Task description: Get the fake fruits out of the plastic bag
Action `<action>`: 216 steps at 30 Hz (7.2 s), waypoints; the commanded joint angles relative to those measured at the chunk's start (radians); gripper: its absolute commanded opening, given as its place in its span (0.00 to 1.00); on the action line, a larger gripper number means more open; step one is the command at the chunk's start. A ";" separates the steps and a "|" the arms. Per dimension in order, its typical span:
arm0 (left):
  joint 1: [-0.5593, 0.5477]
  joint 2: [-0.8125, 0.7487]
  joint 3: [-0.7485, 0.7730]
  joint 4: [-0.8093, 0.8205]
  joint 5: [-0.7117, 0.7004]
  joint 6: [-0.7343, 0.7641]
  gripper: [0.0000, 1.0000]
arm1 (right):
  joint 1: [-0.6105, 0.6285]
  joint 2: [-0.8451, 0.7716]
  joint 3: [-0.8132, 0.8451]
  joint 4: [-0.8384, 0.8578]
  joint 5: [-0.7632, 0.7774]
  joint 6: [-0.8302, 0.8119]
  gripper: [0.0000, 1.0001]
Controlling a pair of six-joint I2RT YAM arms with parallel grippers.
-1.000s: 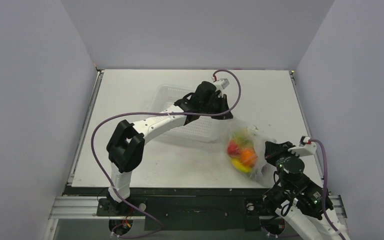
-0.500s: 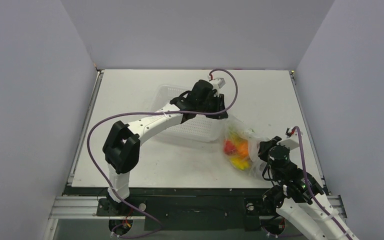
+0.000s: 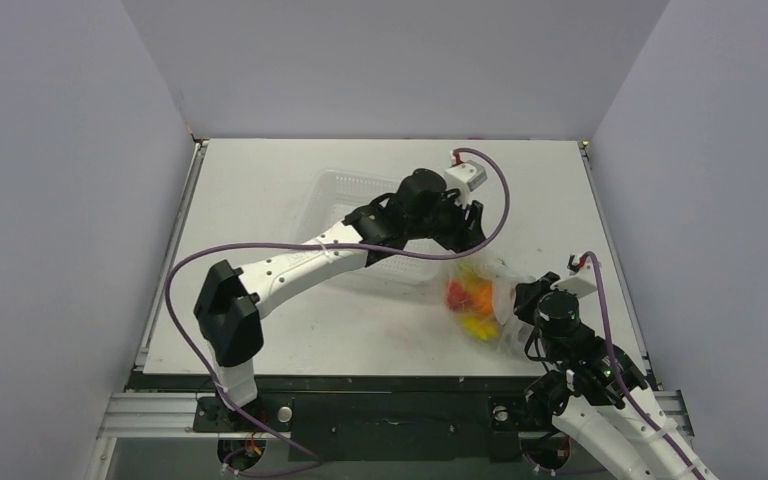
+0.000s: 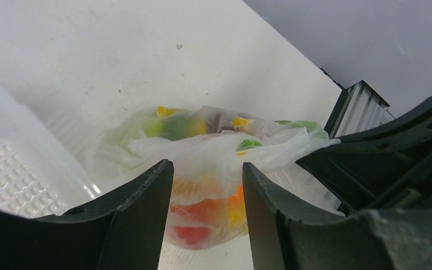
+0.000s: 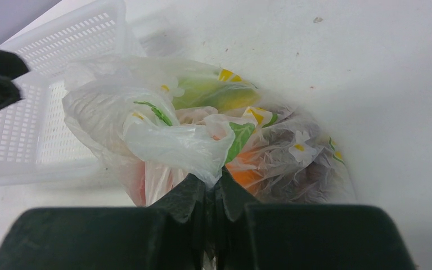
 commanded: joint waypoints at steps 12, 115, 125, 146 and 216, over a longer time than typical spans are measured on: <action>-0.063 0.220 0.203 -0.118 0.017 0.085 0.42 | -0.008 -0.007 0.027 0.035 -0.017 -0.034 0.00; -0.142 0.018 0.087 0.026 0.074 0.237 0.75 | -0.011 -0.039 0.206 -0.039 0.120 -0.101 0.00; -0.208 -0.104 -0.006 0.063 -0.008 0.256 0.85 | -0.011 -0.042 0.199 -0.038 0.113 -0.101 0.00; -0.406 0.046 0.198 -0.163 -0.711 0.409 0.79 | -0.011 -0.056 0.195 -0.035 0.091 -0.105 0.00; -0.217 -0.043 0.444 -0.207 -0.137 -0.205 0.00 | -0.518 0.948 0.977 0.179 -0.598 -0.230 0.00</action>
